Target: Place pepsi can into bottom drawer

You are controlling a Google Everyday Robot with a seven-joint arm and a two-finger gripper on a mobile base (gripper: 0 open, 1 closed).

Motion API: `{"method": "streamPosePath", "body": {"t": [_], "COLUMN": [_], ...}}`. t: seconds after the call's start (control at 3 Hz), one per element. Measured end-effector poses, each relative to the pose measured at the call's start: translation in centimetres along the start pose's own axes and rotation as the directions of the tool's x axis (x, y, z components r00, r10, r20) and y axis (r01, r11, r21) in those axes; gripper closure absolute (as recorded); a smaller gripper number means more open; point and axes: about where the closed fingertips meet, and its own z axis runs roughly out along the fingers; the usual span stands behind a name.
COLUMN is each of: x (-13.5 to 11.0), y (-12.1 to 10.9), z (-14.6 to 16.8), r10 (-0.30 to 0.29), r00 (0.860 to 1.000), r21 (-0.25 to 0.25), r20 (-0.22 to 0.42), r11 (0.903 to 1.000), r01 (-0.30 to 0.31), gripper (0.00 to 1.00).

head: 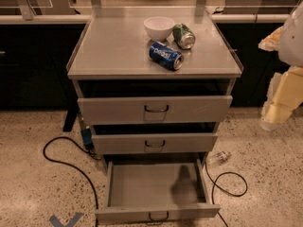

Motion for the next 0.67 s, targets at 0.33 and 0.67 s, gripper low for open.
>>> {"method": "streamPosePath", "body": {"t": [0.33,0.67], "x": [0.0,-1.4], "y": [0.0,-1.3], "z": [0.0,0.8], "r10": [0.0,-0.018], "r00": [1.0,1.0], "r21": [0.0,-0.013], "r20": [0.0,0.003], "r11": [1.0,0.9998], "r01": [0.0,0.018], "gripper": [0.0,0.0]}}
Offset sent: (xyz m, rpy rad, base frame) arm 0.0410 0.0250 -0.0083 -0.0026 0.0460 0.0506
